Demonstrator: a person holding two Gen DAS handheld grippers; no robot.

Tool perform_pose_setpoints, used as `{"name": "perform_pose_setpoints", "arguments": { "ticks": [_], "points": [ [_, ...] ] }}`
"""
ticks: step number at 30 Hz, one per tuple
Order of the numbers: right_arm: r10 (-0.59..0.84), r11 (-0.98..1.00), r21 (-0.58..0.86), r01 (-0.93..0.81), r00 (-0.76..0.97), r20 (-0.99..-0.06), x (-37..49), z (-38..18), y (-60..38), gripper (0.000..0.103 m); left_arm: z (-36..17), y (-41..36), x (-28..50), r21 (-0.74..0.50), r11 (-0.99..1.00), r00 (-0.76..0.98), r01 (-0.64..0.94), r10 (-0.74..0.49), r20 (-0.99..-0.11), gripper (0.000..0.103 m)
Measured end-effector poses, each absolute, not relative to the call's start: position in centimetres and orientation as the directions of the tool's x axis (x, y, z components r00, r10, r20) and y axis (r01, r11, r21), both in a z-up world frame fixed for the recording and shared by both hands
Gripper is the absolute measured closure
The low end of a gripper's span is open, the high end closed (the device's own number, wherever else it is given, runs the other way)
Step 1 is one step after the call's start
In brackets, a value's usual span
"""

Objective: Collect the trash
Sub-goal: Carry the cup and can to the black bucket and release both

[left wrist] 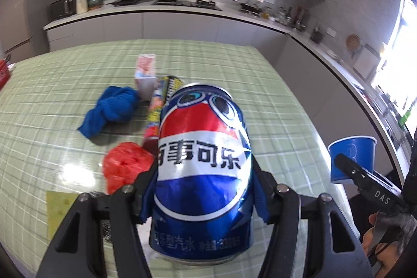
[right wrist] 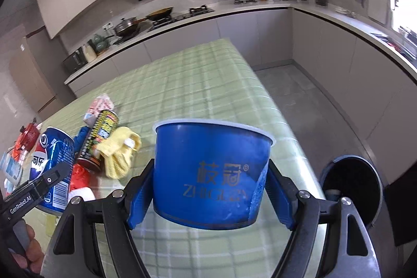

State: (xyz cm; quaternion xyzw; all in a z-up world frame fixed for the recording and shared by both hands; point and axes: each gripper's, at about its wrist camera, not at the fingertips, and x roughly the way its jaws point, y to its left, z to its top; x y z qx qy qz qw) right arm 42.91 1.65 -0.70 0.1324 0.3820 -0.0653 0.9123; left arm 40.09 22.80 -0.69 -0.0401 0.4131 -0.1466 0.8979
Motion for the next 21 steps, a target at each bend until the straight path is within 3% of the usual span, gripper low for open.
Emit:
{"name": "perform_pose_setpoints", "arguments": {
  "ticks": [13, 21],
  "points": [
    [-0.093, 0.918, 0.185, 0.352, 0.642, -0.761, 35.8, -1.5, -2.9, 0.024, -1.5, 16.5, 36.6, -0.238, 0.905, 0.537, 0.353, -0.404, -0.741, 0.042],
    [-0.152, 0.883, 0.194, 0.427, 0.653, -0.742, 31.8, -1.6, -12.3, 0.024, -1.4, 7.0, 34.4, -0.237, 0.878, 0.513, 0.417, -0.442, -0.736, 0.042]
  ]
}}
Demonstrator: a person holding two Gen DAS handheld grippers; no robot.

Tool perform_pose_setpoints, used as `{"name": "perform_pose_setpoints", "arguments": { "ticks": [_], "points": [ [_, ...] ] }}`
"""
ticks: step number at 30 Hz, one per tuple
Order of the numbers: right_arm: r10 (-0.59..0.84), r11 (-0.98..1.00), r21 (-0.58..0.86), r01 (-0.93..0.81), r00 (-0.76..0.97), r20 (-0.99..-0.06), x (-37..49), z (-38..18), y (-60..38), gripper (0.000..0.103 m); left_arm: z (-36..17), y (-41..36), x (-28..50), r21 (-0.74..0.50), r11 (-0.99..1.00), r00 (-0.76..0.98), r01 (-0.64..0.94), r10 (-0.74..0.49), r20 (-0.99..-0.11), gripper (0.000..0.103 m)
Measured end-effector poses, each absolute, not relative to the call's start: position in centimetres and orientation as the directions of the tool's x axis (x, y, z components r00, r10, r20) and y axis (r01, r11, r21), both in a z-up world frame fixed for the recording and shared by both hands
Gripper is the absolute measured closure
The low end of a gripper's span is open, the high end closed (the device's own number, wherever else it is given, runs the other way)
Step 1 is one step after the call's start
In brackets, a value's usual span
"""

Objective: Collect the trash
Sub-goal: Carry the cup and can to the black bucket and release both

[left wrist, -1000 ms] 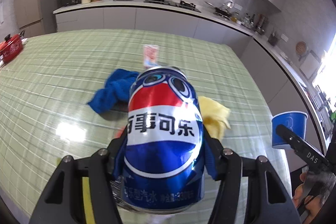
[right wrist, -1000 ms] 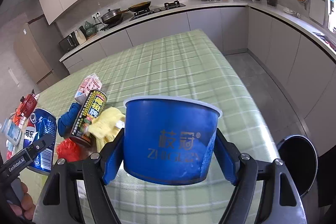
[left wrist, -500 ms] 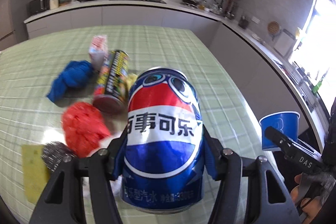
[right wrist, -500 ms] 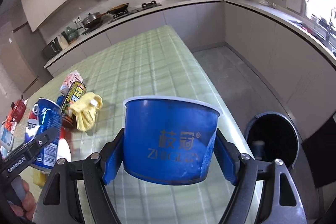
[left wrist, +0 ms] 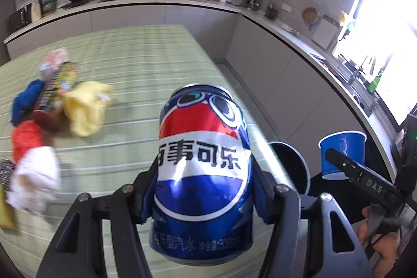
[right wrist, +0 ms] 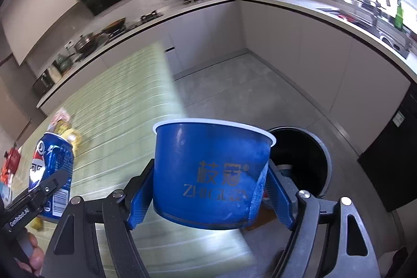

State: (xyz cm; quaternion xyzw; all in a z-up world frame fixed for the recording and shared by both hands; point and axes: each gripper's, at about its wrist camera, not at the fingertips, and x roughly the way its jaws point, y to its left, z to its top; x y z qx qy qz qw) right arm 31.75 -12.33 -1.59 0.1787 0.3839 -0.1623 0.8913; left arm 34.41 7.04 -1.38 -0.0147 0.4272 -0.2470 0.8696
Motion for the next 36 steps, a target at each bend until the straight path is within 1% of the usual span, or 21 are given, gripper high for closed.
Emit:
{"name": "perform_pose_setpoints", "arguments": {
  "ticks": [5, 8, 11, 14, 19, 23, 25, 28, 29, 33, 36],
  "points": [
    [-0.143, 0.878, 0.203, 0.433, 0.643, -0.752, 29.3, -3.4, -21.3, 0.024, -2.1, -1.8, 32.8, -0.242, 0.878, 0.501, 0.412, -0.441, -0.745, 0.042],
    [-0.132, 0.887, 0.187, 0.423, 0.619, -0.774, 28.6, -4.6, -27.0, 0.024, -2.8, -7.8, 31.6, -0.259, 0.877, 0.481, 0.404, -0.445, -0.756, 0.042],
    [-0.103, 0.901, 0.180, 0.395, 0.599, -0.794, 28.6, -5.8, -31.6, 0.024, -4.3, -12.0, 31.4, -0.282, 0.879, 0.452, 0.385, -0.446, -0.772, 0.042],
    [-0.067, 0.912, 0.183, 0.366, 0.575, -0.815, 29.3, -7.5, -34.4, 0.024, -6.0, -14.6, 30.9, -0.271, 0.892, 0.436, 0.363, -0.419, -0.796, 0.042],
    [0.012, 0.934, 0.192, 0.300, 0.512, -0.859, 31.4, -12.5, -36.0, 0.024, -8.9, -16.1, 31.1, -0.238, 0.911, 0.428, 0.337, -0.373, -0.823, 0.042],
    [0.093, 0.942, 0.232, 0.243, 0.477, -0.874, 32.9, -16.5, -36.5, 0.023, -11.4, -16.9, 31.4, -0.215, 0.930, 0.416, 0.299, -0.330, -0.848, 0.042],
    [0.117, 0.940, 0.244, 0.240, 0.444, -0.889, 33.7, -18.3, -37.1, 0.023, -12.4, -17.2, 31.6, -0.202, 0.936, 0.415, 0.289, -0.313, -0.855, 0.042],
    [0.133, 0.925, 0.273, 0.266, 0.447, -0.885, 34.1, -19.4, -38.6, 0.022, -13.9, -18.3, 31.8, -0.195, 0.938, 0.398, 0.286, -0.301, -0.867, 0.042],
    [0.130, 0.925, 0.272, 0.264, 0.454, -0.881, 34.1, -19.6, -38.9, 0.020, -14.4, -18.7, 31.9, -0.195, 0.938, 0.389, 0.286, -0.300, -0.871, 0.042],
    [0.152, 0.934, 0.276, 0.228, 0.447, -0.882, 34.1, -20.4, -39.0, 0.019, -15.8, -19.8, 32.3, -0.199, 0.938, 0.369, 0.285, -0.299, -0.880, 0.042],
    [0.102, 0.926, 0.266, 0.269, 0.498, -0.861, 33.6, -19.7, -40.2, 0.019, -16.9, -20.9, 32.8, -0.191, 0.934, 0.348, 0.303, -0.294, -0.890, 0.041]
  ]
}}
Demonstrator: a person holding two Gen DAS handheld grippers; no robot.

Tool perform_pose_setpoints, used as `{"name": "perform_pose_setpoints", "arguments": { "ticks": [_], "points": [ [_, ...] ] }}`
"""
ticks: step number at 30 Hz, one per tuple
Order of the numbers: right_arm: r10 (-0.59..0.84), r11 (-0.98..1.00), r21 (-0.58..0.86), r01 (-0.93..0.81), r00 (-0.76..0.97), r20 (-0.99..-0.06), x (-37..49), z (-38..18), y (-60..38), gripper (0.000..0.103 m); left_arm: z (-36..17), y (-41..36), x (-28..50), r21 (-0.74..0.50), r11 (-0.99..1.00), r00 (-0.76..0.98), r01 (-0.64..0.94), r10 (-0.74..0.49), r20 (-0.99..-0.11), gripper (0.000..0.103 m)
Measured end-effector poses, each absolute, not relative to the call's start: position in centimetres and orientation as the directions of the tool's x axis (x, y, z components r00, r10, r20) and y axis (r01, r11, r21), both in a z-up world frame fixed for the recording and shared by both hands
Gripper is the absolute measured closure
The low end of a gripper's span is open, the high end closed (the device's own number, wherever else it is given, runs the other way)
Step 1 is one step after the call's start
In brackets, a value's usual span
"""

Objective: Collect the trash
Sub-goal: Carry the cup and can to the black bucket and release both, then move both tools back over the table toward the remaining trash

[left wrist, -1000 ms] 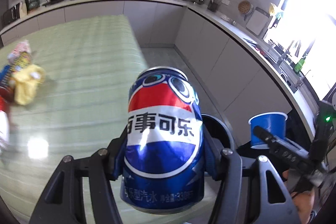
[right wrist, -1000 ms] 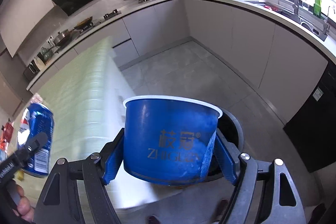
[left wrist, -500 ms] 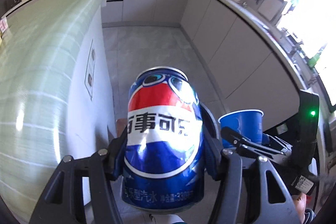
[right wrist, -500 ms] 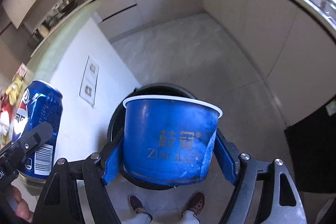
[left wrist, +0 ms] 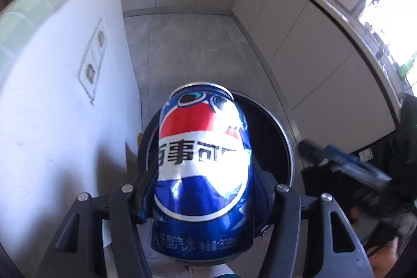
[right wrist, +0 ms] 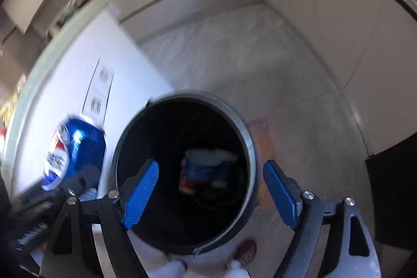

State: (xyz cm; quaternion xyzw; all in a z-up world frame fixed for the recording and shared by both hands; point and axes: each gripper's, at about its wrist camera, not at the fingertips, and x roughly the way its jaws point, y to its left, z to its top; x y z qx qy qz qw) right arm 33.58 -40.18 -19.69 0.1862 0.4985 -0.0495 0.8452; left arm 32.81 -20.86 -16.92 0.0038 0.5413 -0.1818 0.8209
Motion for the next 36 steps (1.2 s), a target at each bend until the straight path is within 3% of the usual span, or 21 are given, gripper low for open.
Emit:
{"name": "perform_pose_setpoints", "arguments": {
  "ticks": [4, 8, 20, 28, 36],
  "points": [
    [0.078, 0.916, 0.265, 0.300, 0.516, -0.853, 33.5, -19.2, -41.7, 0.019, -18.4, -22.5, 33.4, -0.161, 0.941, 0.310, 0.299, -0.255, -0.916, 0.035],
    [0.046, 0.921, 0.234, 0.310, 0.511, -0.859, 33.4, -18.8, -41.9, 0.019, -16.6, -22.7, 33.1, -0.137, 0.944, 0.338, 0.300, -0.239, -0.910, 0.028],
    [0.015, 0.919, 0.222, 0.325, 0.535, -0.845, 32.6, -13.2, -40.1, 0.019, -7.6, -19.8, 30.5, -0.128, 0.940, 0.441, 0.318, -0.266, -0.857, 0.028],
    [-0.043, 0.927, 0.190, 0.322, 0.595, -0.802, 31.2, -5.4, -35.0, 0.019, -0.6, -14.3, 28.8, -0.115, 0.937, 0.528, 0.331, -0.285, -0.800, 0.028],
    [-0.019, 0.949, 0.203, 0.241, 0.687, -0.727, 31.2, 1.9, -24.7, 0.019, 2.4, -4.5, 29.2, -0.099, 0.962, 0.616, 0.253, -0.239, -0.751, 0.028]
  ]
}}
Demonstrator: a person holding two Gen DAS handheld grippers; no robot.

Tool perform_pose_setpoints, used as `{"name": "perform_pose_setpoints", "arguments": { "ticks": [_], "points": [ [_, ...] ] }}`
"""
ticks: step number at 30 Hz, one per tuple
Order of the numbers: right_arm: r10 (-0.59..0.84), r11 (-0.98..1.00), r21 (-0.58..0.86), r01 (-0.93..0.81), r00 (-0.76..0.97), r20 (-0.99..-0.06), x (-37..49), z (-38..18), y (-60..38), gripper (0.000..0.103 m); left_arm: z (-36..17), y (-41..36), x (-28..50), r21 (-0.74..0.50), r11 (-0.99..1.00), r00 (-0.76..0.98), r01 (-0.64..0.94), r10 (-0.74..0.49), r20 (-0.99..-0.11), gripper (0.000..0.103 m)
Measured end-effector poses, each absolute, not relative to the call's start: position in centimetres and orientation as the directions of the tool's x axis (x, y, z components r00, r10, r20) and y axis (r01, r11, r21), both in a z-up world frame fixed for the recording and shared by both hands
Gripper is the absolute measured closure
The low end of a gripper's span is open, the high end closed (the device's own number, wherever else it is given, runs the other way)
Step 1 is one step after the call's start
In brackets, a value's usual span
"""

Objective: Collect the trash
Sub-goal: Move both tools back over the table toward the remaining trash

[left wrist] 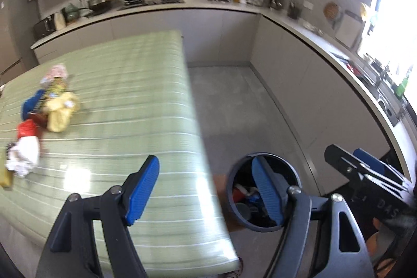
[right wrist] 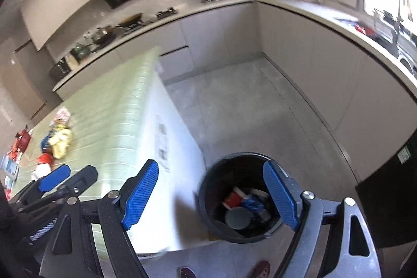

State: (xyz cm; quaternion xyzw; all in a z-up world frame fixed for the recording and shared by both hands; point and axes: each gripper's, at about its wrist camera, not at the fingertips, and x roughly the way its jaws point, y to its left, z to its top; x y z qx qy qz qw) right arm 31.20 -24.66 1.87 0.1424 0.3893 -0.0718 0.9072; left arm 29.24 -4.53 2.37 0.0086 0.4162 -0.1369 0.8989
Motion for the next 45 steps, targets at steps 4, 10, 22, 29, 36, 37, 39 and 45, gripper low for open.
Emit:
{"name": "perform_pose_setpoints", "arguments": {
  "ticks": [4, 10, 22, 29, 36, 37, 39, 45],
  "points": [
    [-0.005, 0.969, 0.172, 0.177, 0.710, -0.704, 32.2, 3.3, -18.1, 0.019, 2.4, 0.9, 29.6, -0.100, 0.973, 0.638, 0.207, -0.211, -0.740, 0.028],
    [0.058, 0.974, 0.198, 0.113, 0.719, -0.693, 33.6, 2.9, -9.2, 0.019, 1.8, 8.8, 30.7, -0.098, 0.989, 0.652, 0.113, -0.148, -0.744, 0.028],
    [0.151, 0.984, 0.176, -0.035, 0.691, -0.707, 37.1, 2.5, 1.3, 0.019, 0.7, 17.8, 32.0, -0.119, 0.992, 0.656, -0.034, -0.068, -0.752, 0.028],
    [0.256, 0.965, 0.225, -0.136, 0.679, -0.688, 40.6, 2.1, 3.4, 0.019, 0.5, 21.4, 33.1, -0.085, 0.986, 0.654, -0.142, 0.029, -0.756, 0.028],
    [0.293, 0.954, 0.255, -0.156, 0.660, -0.691, 42.6, 1.7, 4.2, 0.019, 0.7, 24.3, 33.8, -0.093, 0.975, 0.652, -0.203, 0.064, -0.755, 0.028],
    [0.296, 0.953, 0.257, -0.159, 0.660, -0.691, 42.8, 1.7, 4.4, 0.019, 0.8, 24.9, 33.9, -0.094, 0.973, 0.656, -0.210, 0.069, -0.751, 0.028],
    [0.294, 0.954, 0.251, -0.163, 0.664, -0.688, 43.1, 1.7, 4.9, 0.019, 0.9, 25.5, 34.2, -0.098, 0.971, 0.656, -0.217, 0.071, -0.751, 0.028],
    [0.276, 0.959, 0.245, -0.144, 0.674, -0.685, 43.9, 1.6, 7.1, 0.019, 0.9, 27.6, 36.1, -0.101, 0.981, 0.664, -0.166, 0.036, -0.747, 0.028]
  ]
}}
